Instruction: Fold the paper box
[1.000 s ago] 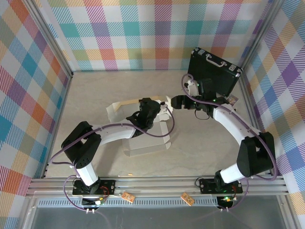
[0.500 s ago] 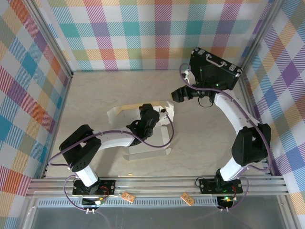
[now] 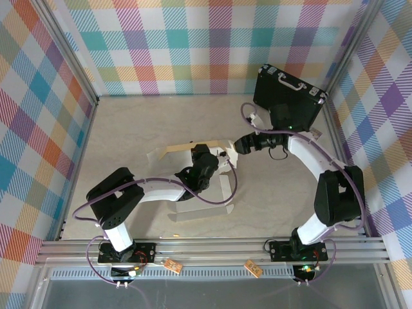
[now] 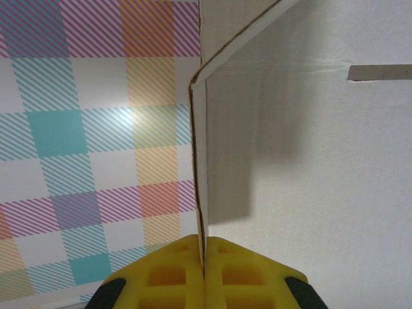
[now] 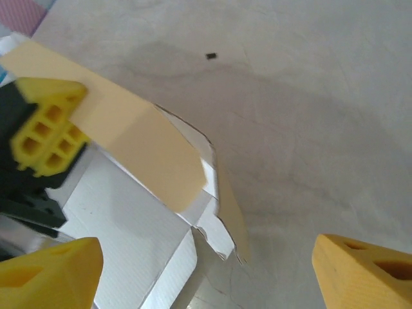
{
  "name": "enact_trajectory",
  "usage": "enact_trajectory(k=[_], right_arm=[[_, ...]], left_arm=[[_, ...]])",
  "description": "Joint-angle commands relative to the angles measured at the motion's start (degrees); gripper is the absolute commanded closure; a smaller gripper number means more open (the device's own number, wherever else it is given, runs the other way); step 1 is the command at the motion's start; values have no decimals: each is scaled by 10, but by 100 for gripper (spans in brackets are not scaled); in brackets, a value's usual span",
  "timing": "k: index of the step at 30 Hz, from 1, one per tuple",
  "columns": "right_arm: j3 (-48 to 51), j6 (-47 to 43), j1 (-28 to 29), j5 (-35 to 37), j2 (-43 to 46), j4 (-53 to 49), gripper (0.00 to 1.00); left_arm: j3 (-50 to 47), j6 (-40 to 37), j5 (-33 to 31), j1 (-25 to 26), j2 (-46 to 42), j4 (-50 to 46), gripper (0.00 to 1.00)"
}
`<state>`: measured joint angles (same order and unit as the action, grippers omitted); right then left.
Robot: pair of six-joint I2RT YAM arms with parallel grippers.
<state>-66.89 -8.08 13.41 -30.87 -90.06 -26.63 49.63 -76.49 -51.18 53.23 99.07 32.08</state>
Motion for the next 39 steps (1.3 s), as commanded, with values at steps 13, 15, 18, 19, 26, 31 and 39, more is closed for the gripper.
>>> enact_trajectory(k=[13, 15, 18, 19, 26, 31, 39], right_arm=[[338, 420, 20, -12, 283, 206, 40], [380, 444, 61, -4, 291, 288, 42], [395, 456, 113, 32, 259, 354, 47], [392, 460, 123, 42, 240, 362, 47], [393, 505, 144, 80, 120, 506, 51], [392, 529, 145, 126, 36, 570, 52], [359, 547, 145, 133, -67, 663, 52]], left_arm=[[21, 52, -12, 6, 15, -44, 100], [23, 56, -13, 6, 14, -50, 100], [26, 63, -12, 6, 10, -64, 100], [28, 66, -12, 6, 10, -68, 100], [34, 78, -10, 6, 3, -91, 100], [39, 93, -7, 6, -8, -112, 100], [40, 99, -3, 6, -14, -128, 100]])
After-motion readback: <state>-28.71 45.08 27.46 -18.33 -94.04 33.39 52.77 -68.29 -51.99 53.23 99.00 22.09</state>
